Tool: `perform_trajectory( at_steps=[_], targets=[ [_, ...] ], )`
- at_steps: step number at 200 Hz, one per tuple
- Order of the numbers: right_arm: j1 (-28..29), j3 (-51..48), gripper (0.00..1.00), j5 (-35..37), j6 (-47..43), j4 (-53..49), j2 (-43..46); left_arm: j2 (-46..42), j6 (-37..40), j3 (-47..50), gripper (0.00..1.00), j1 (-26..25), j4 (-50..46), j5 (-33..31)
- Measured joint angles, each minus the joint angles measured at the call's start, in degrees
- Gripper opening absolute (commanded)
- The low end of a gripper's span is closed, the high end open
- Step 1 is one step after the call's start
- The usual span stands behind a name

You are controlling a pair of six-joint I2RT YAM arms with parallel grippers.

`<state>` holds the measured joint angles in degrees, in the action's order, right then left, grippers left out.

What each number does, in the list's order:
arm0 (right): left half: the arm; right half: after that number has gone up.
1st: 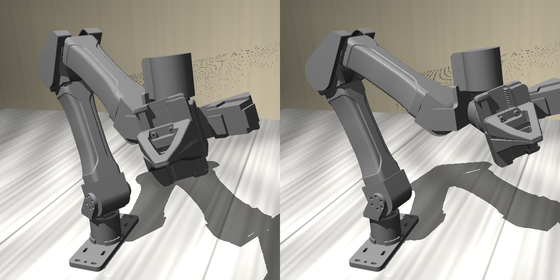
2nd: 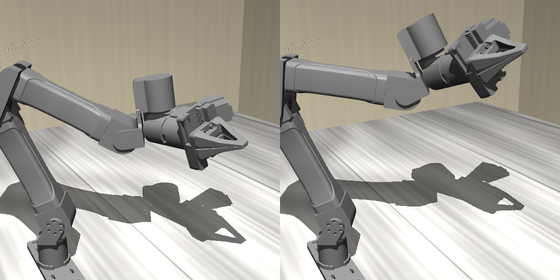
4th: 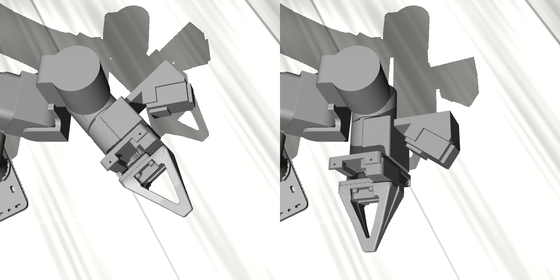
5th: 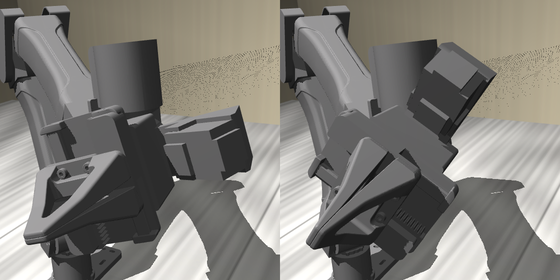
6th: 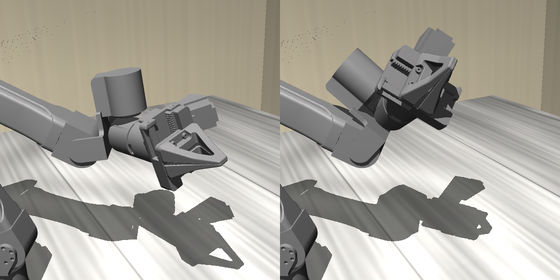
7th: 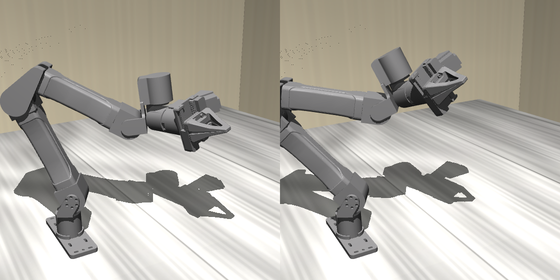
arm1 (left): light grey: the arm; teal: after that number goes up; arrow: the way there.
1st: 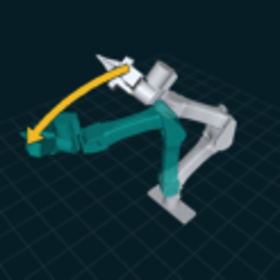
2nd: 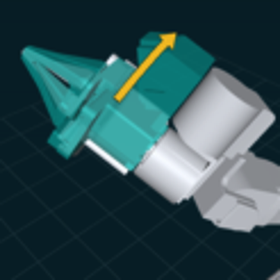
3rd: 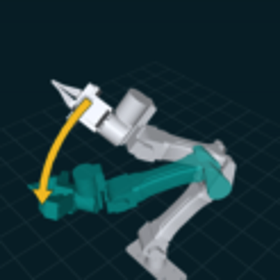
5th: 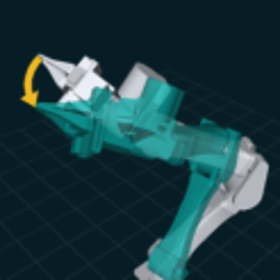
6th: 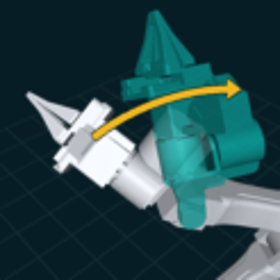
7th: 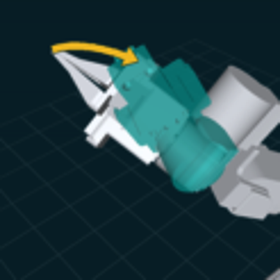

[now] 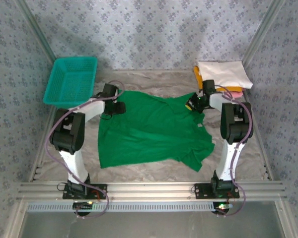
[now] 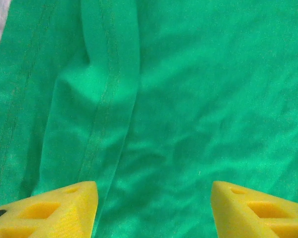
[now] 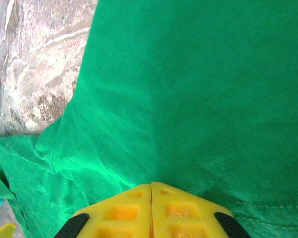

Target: Fold and stack the t-shirts

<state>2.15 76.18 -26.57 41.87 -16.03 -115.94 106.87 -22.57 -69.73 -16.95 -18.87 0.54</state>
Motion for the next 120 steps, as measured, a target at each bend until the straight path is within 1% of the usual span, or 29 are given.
perform_trajectory(
  at_steps=[6, 15, 33, 39, 51, 68, 73, 92, 115, 120],
  targets=[
    [0.02, 0.00, 0.04, -0.02, -0.02, -0.02, 0.00, -0.79, 0.00, 0.85, 0.61, 0.02, 0.04, -0.15],
    [0.07, 0.09, 0.02, -0.02, -0.13, 0.00, 0.00, -2.05, 0.00, 1.99, 0.61, 0.07, 0.04, -0.31],
    [0.24, 0.13, 0.02, 0.20, 0.11, -0.07, 0.11, -3.96, 0.07, 3.28, 0.61, 0.04, 0.09, -0.83],
    [0.24, 0.13, 0.05, 0.35, 0.07, -0.11, 0.26, -4.50, 0.28, 3.48, 0.61, -0.09, 0.11, -0.96],
    [0.24, -0.22, 0.14, 0.87, -0.33, -0.24, 1.18, -5.51, 1.44, 3.54, 0.61, -0.98, 0.52, -1.22],
    [-0.07, -1.66, 0.15, 1.79, -0.96, -0.55, 3.91, -6.21, 3.28, 2.58, 0.61, -4.07, 1.90, 0.20],
    [-0.37, -2.16, 0.17, 1.92, -1.20, -0.59, 4.85, -6.03, 3.54, 1.70, 0.61, -4.96, 1.90, 1.01],
    [-2.43, -2.97, 0.32, 2.12, -2.58, -0.85, 6.91, -2.21, 3.50, -6.36, 0.61, -9.27, 2.34, 6.27],
    [-5.16, -2.40, 0.41, 2.73, -4.35, -2.95, 6.95, 5.70, 3.45, -18.62, 0.61, -14.75, 4.15, 9.90],
    [-5.70, -2.36, 0.42, 2.78, -4.98, -3.39, 6.95, 7.23, 3.41, -20.65, 0.61, -15.89, 4.39, 10.54]
  ],
)
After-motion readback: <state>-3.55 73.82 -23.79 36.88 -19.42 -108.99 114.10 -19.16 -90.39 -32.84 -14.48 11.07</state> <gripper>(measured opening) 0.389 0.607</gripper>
